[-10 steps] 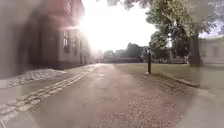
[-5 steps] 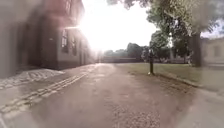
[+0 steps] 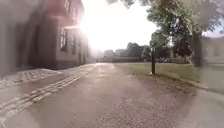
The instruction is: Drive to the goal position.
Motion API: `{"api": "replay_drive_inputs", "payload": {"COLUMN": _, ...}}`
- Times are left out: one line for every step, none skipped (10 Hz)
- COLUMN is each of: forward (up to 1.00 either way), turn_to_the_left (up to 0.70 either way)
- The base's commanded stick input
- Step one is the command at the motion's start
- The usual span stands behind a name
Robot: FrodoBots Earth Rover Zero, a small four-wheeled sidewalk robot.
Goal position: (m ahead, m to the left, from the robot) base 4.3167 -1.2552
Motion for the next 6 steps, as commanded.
{"api": "replay_drive_inputs", "payload": {"forward": 0.60, "turn_to_the_left": 0.00}}
{"api": "replay_drive_inputs", "payload": {"forward": 0.60, "turn_to_the_left": 0.00}}
{"api": "replay_drive_inputs", "payload": {"forward": 0.60, "turn_to_the_left": 0.00}}
{"api": "replay_drive_inputs", "payload": {"forward": 0.60, "turn_to_the_left": 0.00}}
{"api": "replay_drive_inputs", "payload": {"forward": 0.60, "turn_to_the_left": 0.00}}
{"api": "replay_drive_inputs", "payload": {"forward": 0.60, "turn_to_the_left": 0.00}}
